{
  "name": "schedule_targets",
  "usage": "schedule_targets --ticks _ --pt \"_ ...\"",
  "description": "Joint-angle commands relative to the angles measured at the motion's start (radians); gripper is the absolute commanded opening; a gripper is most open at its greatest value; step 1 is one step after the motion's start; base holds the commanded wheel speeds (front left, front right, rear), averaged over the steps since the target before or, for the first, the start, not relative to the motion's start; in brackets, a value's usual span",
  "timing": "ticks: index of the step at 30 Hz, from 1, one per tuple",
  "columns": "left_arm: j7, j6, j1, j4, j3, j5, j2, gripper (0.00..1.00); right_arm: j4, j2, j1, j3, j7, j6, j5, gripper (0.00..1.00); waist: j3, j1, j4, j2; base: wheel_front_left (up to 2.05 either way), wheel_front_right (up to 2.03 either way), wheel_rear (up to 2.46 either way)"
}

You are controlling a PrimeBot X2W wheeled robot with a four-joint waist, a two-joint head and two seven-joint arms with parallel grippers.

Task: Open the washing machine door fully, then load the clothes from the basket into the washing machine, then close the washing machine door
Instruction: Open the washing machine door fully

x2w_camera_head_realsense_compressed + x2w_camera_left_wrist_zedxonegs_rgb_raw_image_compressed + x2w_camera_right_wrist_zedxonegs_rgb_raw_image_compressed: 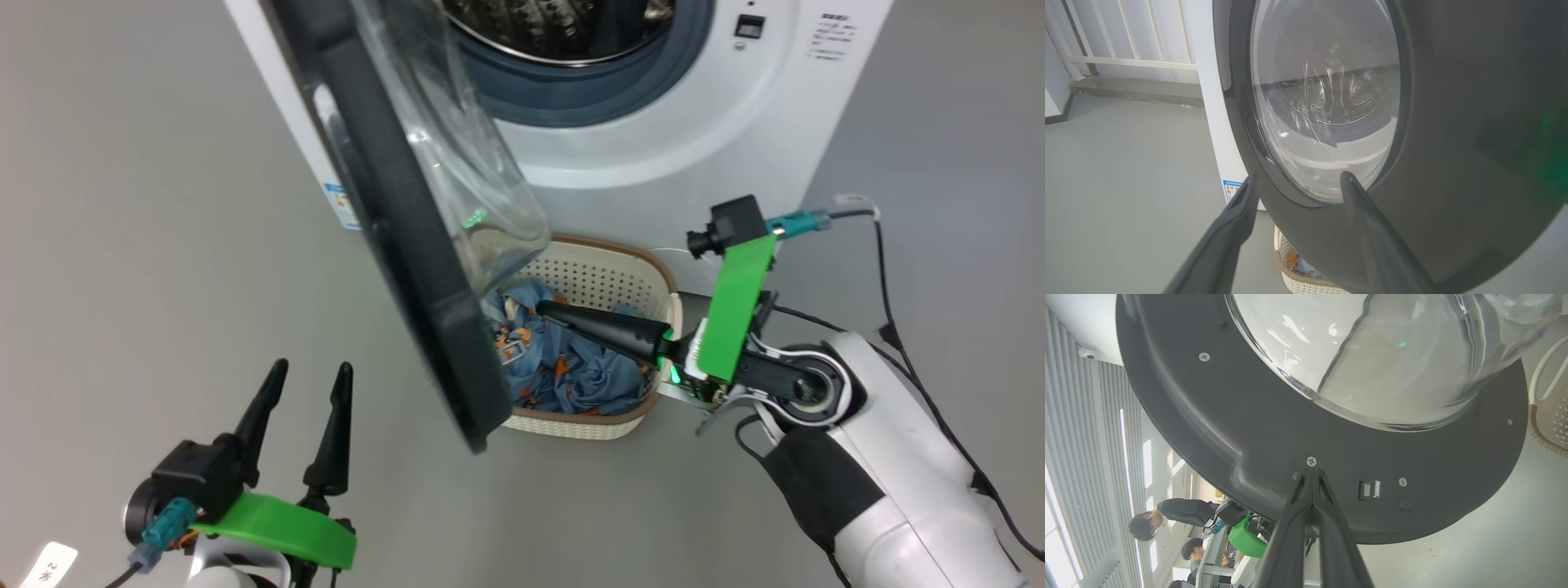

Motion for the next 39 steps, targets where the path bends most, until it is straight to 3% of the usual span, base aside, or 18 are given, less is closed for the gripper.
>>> schedule_targets --ticks 1,14,25,39 --pt "-0.006 -0.002 0.001 -0.016 0.033 -0.007 0.027 1.0 -0.035 0.007 0.019 0.0 -0.011 0.002 -0.004 0.97 -0.015 0.0 -0.021 0.0 0.0 0.0 0.0" --pt "-0.006 -0.002 0.042 -0.022 0.046 -0.037 0.089 1.0 -0.08 -0.09 0.149 -0.057 -0.16 0.002 -0.062 1.0 -0.073 0.0 -0.118 0.0 0.0 0.0 0.0" --pt "-0.006 -0.002 0.086 -0.032 0.078 -0.04 0.103 1.0 -0.072 -0.17 0.241 -0.074 -0.32 0.002 -0.119 1.0 -0.105 0.0 -0.181 0.0 0.0 0.0 0.0" --pt "-0.006 -0.002 0.139 -0.043 0.124 -0.031 0.099 1.0 0.001 -0.266 0.362 0.017 -0.605 0.002 -0.231 1.0 -0.137 0.0 -0.241 0.0 0.0 0.0 0.0"
